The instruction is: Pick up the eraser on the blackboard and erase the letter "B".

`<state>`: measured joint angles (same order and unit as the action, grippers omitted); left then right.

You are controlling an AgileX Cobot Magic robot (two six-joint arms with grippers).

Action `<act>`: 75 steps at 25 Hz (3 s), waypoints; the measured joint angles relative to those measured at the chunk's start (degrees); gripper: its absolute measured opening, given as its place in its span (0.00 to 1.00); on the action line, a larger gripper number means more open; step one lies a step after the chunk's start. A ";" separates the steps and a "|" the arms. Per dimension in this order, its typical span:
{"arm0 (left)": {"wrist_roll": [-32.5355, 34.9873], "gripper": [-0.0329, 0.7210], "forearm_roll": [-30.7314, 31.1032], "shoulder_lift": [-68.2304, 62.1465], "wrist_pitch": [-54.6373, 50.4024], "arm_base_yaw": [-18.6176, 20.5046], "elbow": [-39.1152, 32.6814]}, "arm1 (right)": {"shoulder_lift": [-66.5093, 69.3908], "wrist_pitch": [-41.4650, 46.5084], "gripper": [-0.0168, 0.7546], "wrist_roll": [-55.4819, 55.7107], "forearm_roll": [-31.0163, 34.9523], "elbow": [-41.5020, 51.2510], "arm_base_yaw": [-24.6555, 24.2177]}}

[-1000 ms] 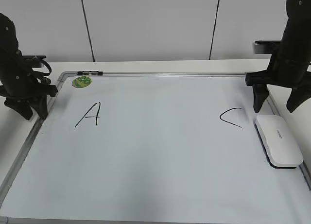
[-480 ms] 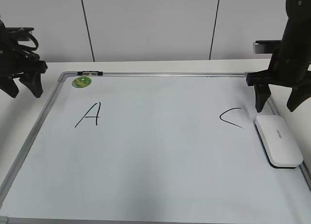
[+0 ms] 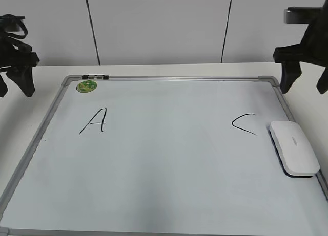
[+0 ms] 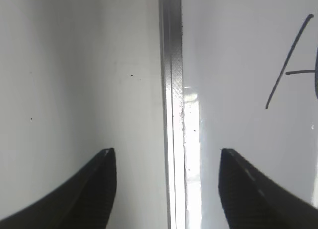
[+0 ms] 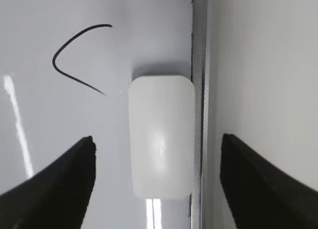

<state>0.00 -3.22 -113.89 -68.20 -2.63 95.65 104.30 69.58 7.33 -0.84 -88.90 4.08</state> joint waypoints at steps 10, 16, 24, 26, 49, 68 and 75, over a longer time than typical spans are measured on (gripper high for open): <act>0.00 0.68 -1.07 17.43 1.36 0.00 -10.82 | -21.52 -7.27 0.77 0.17 2.85 22.62 0.41; 0.00 0.65 -1.14 30.71 5.30 0.00 -21.98 | -34.00 -12.79 0.77 0.27 4.96 32.79 0.41; 0.00 0.62 -0.27 48.23 11.00 0.00 -38.35 | -44.02 -13.21 0.76 -1.01 3.65 40.94 0.41; 0.00 0.62 0.29 52.53 12.43 0.00 -42.64 | -46.09 -13.21 0.76 -2.14 3.51 43.33 0.41; -0.69 0.62 3.76 83.20 7.33 0.00 -65.28 | -66.38 -3.63 0.77 -4.42 -0.12 58.81 0.41; -1.13 0.62 4.54 83.86 6.66 0.00 -66.27 | -66.47 -5.84 0.76 -15.82 1.59 59.44 0.41; -1.13 0.62 4.54 83.86 6.66 0.00 -66.27 | -66.47 -5.84 0.76 -16.06 1.74 59.44 0.41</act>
<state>-1.13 1.31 -30.03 -61.54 -2.63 29.38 37.83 63.74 -8.72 0.90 -29.46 4.49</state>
